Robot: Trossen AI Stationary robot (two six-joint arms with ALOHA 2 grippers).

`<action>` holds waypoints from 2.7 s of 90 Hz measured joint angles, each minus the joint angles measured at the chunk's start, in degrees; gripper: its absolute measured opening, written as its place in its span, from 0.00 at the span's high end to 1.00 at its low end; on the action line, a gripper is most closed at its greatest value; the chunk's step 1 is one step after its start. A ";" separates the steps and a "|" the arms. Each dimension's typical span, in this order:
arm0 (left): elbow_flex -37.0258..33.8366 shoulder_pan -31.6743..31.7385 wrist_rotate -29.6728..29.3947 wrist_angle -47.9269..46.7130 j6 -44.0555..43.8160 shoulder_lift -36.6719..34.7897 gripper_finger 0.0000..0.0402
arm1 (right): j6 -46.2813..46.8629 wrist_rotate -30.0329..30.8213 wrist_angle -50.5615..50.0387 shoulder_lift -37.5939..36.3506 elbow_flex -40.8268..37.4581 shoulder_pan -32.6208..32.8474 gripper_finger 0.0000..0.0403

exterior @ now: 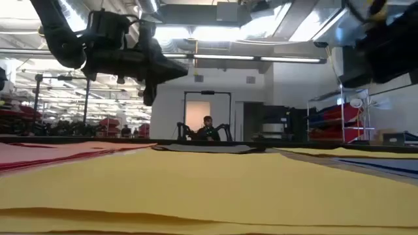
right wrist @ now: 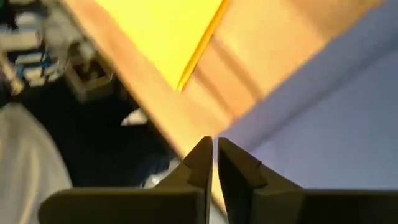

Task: Organize paper
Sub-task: Stack the blue color paper on top of the other blue color paper, then stack the yellow color paper on top of the other yellow color paper

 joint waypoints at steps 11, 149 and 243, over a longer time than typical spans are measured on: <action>0.54 0.86 -2.58 0.27 -3.02 0.00 1.00 | 1.69 4.71 -0.51 3.35 3.28 -0.52 1.00; 2.27 5.88 -5.23 -1.76 -3.77 -0.02 1.00 | 21.96 5.92 -26.88 4.30 9.32 -0.26 1.00; 2.27 5.03 1.03 -6.72 5.82 -0.02 1.00 | -12.49 7.60 -32.55 7.89 17.69 20.64 1.00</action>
